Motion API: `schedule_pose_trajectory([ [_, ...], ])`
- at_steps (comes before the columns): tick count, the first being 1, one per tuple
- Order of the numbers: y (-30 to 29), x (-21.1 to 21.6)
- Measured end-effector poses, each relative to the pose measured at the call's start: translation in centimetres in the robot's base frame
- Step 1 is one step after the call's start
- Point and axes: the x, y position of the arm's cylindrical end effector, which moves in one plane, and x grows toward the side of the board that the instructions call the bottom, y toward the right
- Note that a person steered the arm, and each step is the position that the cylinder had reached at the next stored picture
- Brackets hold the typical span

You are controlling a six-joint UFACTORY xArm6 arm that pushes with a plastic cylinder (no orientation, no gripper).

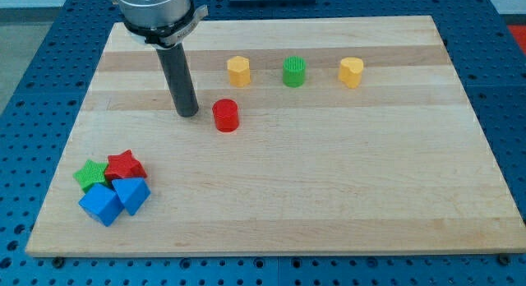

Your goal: Slide the red circle to the bottom of the hexagon

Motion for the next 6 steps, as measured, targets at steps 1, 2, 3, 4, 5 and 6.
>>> schedule_pose_trajectory([
  [1,0.0,0.0],
  [2,0.3,1.7],
  [3,0.4,2.8],
  [4,0.4,2.8],
  [5,3.3,2.8],
  [6,3.6,2.8],
])
